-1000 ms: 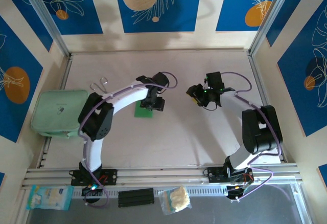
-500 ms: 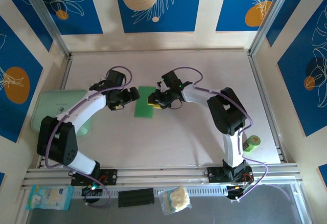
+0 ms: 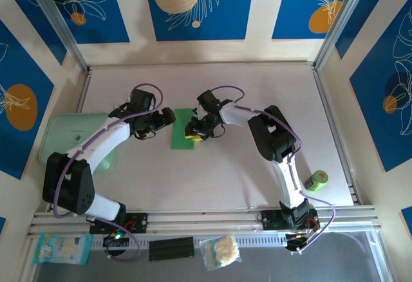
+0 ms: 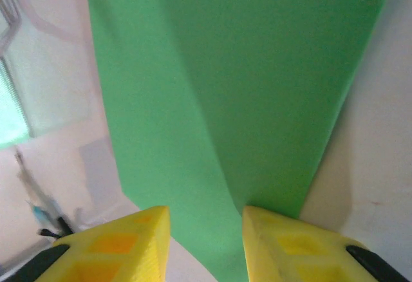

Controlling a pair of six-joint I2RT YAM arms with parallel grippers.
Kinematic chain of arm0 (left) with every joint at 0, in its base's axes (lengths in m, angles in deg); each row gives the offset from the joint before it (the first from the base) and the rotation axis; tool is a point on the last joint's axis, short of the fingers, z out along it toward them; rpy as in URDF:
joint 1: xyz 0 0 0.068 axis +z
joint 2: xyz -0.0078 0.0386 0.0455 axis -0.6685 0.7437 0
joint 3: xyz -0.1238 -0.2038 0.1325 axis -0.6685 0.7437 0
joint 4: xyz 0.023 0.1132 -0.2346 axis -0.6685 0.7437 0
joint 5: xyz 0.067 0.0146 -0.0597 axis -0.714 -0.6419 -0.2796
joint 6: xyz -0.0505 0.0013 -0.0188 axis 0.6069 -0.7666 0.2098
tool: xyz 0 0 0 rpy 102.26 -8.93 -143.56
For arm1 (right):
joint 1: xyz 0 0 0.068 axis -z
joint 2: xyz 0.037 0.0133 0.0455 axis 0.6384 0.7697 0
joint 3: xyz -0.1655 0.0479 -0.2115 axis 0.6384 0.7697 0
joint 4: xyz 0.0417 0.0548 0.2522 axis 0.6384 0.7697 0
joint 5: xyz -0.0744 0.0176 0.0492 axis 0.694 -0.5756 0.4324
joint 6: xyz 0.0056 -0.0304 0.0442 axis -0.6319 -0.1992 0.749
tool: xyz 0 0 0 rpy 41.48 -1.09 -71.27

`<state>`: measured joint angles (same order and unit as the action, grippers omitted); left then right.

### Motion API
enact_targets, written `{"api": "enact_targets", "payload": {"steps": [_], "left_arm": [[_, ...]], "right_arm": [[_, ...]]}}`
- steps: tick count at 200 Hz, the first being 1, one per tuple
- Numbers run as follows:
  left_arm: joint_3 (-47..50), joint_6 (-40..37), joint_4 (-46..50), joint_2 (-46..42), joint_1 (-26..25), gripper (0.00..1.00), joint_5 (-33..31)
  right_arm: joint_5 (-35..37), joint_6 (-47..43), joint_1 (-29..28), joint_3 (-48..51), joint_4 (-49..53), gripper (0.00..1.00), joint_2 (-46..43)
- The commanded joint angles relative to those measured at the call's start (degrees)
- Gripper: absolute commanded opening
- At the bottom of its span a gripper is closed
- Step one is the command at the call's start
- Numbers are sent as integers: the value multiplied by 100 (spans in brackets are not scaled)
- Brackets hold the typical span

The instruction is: Fold a paper plane with a square sheet of paper (pick it up from the middle)

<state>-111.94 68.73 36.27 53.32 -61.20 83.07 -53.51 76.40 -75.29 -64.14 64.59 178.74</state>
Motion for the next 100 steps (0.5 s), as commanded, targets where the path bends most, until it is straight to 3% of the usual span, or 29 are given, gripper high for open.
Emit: {"api": "enact_targets", "payload": {"steps": [1,26,56,78,100], "left_arm": [[82,-177,-224,101,57,99,405],[109,-193,-326,226,52,99,697],[193,-115,-579,404,19,99,1121],[238,2,-745,518,-84,100,1334],[266,150,-765,618,-268,100,1442]], "right_arm": [[753,-923,-7,32,1075,36,31],[1151,-1679,251,635,1157,35,-365],[632,-2243,581,1124,1033,35,-960],[37,-1773,652,1234,685,36,-1368],[200,-662,678,1372,148,37,-1684]]}}
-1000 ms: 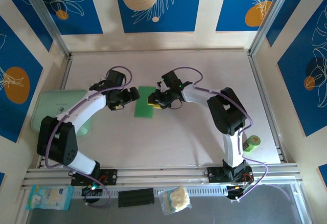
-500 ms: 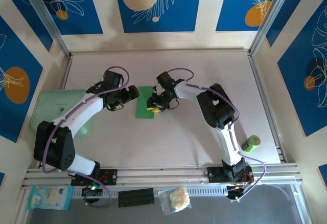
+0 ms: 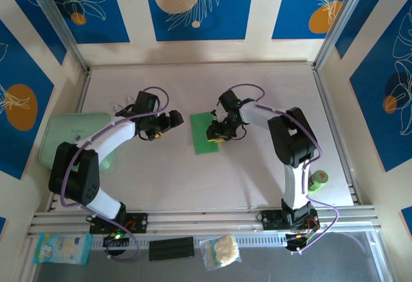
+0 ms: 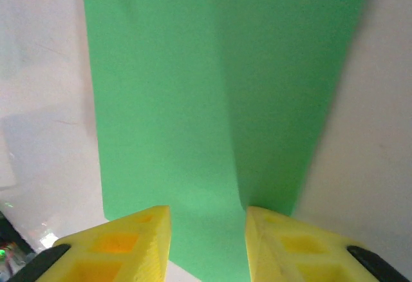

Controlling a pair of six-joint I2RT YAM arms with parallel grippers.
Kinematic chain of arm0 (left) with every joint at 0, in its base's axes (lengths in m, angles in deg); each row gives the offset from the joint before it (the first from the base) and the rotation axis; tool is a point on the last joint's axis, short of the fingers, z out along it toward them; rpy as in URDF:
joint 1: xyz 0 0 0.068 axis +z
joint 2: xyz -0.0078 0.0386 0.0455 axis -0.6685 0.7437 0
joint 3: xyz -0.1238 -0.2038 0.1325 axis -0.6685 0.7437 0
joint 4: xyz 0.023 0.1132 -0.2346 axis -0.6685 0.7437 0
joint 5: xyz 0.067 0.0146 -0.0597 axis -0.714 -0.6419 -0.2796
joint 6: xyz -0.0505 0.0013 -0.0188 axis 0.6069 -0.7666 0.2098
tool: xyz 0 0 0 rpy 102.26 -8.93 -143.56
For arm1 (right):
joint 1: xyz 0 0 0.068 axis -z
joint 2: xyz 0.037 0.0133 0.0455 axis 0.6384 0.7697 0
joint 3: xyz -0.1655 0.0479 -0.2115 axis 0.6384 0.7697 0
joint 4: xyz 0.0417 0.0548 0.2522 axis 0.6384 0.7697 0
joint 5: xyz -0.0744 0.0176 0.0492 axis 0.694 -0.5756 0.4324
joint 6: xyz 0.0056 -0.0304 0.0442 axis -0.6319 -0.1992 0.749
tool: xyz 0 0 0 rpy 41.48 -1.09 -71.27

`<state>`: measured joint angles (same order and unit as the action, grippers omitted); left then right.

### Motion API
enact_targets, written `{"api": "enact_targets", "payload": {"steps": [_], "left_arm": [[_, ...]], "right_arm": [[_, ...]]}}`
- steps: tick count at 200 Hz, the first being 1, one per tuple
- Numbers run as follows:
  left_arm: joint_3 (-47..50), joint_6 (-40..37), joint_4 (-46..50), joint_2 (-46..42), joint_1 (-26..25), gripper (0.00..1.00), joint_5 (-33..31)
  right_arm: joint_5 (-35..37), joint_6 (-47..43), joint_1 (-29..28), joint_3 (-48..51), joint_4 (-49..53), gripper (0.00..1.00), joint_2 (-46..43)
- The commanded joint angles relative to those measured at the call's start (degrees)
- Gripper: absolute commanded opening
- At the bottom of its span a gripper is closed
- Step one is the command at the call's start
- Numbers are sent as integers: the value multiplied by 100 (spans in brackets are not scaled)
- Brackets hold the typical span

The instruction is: Fold a paper plane with a square sheet of paper (pick it up from the middle)

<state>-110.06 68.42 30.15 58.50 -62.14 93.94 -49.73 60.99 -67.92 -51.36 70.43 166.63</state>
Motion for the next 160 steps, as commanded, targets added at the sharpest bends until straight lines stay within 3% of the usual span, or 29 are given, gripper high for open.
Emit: {"api": "enact_targets", "payload": {"steps": [1,28,58,160], "left_arm": [[82,185,-157,106,-181,100,361],[201,561,-226,211,-398,99,447],[502,1201,-903,336,-644,99,776],[300,1534,-1168,1106,-1017,62,978]], "right_arm": [[-160,949,-58,105,-454,37,-483],[174,1862,-75,470,-1087,37,-650],[318,1978,-80,452,-1042,37,-470],[439,1836,-49,380,-815,36,121]]}}
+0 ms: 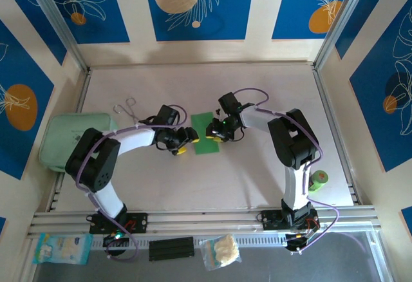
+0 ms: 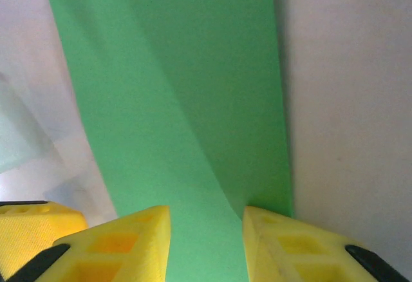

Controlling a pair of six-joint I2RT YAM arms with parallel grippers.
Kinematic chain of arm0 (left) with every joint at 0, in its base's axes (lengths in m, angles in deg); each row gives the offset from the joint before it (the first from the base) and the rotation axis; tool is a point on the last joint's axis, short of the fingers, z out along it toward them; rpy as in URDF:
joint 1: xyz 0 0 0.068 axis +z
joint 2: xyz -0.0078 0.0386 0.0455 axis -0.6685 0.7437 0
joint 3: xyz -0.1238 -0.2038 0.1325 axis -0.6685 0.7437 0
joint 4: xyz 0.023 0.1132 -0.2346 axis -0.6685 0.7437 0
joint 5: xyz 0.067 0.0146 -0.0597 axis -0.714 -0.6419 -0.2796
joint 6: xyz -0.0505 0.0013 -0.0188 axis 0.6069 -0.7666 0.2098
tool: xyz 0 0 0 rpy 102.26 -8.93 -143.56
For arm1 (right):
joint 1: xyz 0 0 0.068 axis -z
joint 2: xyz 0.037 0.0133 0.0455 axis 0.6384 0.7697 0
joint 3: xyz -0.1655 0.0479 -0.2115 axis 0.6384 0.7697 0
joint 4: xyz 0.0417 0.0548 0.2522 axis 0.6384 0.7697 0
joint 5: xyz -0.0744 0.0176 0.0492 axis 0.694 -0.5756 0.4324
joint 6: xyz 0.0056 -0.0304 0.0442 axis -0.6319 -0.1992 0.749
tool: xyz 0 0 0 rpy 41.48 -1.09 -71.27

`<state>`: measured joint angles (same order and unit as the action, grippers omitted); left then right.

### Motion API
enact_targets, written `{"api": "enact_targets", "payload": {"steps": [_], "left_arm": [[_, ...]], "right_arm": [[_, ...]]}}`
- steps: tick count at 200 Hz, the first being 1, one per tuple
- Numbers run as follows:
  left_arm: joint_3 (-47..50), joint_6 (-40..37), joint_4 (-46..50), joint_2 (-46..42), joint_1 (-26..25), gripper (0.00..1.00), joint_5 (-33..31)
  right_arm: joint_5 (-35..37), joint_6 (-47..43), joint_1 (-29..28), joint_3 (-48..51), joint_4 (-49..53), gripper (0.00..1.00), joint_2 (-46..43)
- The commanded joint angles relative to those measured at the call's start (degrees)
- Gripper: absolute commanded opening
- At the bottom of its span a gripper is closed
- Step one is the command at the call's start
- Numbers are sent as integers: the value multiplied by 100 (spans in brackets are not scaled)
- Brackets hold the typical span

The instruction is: Fold a paper plane with a square sheet of paper (pick it up from the middle)

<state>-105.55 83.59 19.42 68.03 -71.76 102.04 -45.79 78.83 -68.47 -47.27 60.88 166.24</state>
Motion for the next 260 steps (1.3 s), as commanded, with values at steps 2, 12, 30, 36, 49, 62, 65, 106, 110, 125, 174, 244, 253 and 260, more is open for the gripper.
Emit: {"api": "enact_targets", "payload": {"steps": [2,12,30,36,49,62,65,106,110,125,174,244,253,260], "left_arm": [[-154,12,-91,157,-59,61,174],[-178,0,-90,206,-69,58,195],[-212,-27,-100,285,-78,52,227],[-222,-33,-114,308,-74,50,246],[-240,-36,-138,361,-87,47,282],[-257,-45,-158,404,-96,46,306],[-262,-45,-163,419,-96,45,308],[-335,-53,-326,580,-101,39,473],[-343,-54,-347,590,-105,39,484],[-376,-83,-362,648,-97,39,520],[-504,-287,-158,785,-100,39,408],[-529,-446,-582,660,24,37,803],[-528,-487,-619,629,57,37,854],[-526,-496,-650,614,79,37,891]], "right_arm": [[45,53,6,-28,140,36,168],[45,54,9,-11,149,36,203],[22,58,14,24,140,36,237],[33,54,21,34,140,36,239],[21,44,31,61,129,36,243],[15,56,47,91,121,35,251],[12,53,47,93,117,35,251],[-45,55,73,129,88,36,263],[-45,53,80,124,88,36,255],[-58,53,79,139,74,36,253],[-93,51,94,155,44,36,257],[-104,29,125,188,35,36,241],[-102,28,129,184,35,35,242],[-102,27,130,185,35,35,241]]}}
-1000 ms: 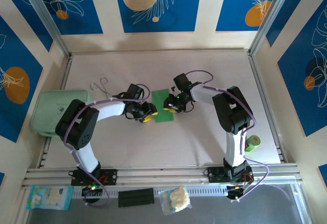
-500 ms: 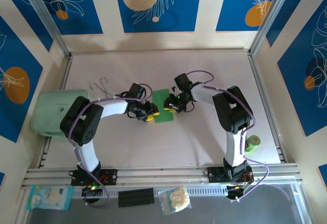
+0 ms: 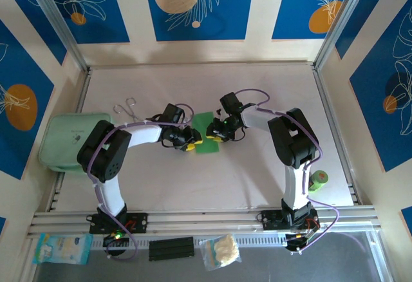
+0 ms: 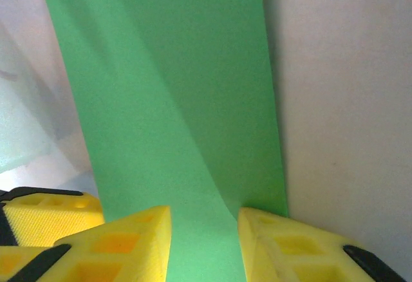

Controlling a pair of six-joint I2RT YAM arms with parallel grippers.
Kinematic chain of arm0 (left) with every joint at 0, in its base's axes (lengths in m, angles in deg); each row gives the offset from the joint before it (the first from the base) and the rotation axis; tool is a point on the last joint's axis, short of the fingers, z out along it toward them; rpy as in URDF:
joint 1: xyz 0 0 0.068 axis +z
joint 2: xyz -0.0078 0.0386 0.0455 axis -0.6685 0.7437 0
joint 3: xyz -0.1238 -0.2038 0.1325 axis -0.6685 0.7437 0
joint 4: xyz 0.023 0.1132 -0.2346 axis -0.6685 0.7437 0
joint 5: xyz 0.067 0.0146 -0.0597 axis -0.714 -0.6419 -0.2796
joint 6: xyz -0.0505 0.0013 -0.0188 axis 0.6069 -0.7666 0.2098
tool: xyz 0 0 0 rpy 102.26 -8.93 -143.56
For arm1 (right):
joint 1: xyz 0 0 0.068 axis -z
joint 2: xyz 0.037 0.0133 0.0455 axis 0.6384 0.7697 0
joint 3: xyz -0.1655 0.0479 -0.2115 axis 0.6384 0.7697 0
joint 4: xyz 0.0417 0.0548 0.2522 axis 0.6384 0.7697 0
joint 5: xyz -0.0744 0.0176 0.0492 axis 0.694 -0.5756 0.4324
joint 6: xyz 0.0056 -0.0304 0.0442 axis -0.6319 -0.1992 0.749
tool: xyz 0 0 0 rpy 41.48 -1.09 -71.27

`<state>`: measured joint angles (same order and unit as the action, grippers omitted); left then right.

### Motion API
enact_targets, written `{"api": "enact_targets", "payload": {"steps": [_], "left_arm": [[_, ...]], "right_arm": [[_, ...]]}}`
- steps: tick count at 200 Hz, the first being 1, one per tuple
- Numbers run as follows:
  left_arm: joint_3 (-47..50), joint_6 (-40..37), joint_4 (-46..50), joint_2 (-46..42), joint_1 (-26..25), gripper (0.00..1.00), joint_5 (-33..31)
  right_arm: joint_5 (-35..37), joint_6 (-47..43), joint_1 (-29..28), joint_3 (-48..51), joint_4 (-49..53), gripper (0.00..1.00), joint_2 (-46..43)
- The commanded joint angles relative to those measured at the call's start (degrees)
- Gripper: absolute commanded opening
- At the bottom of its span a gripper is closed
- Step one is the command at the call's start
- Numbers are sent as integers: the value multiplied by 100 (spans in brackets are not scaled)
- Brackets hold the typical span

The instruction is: Fold a paper plane with a square sheet of paper (pick it up from the middle)

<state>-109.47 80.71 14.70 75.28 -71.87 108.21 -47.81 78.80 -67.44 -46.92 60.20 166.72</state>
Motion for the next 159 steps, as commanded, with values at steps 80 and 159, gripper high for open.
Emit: {"api": "enact_targets", "payload": {"steps": [80,159], "left_arm": [[-323,-84,-137,195,302,30,152],[-452,48,27,343,310,6,78]], "right_arm": [[132,-20,35,158,94,35,171],[136,-307,49,71,-138,45,-418]]}}
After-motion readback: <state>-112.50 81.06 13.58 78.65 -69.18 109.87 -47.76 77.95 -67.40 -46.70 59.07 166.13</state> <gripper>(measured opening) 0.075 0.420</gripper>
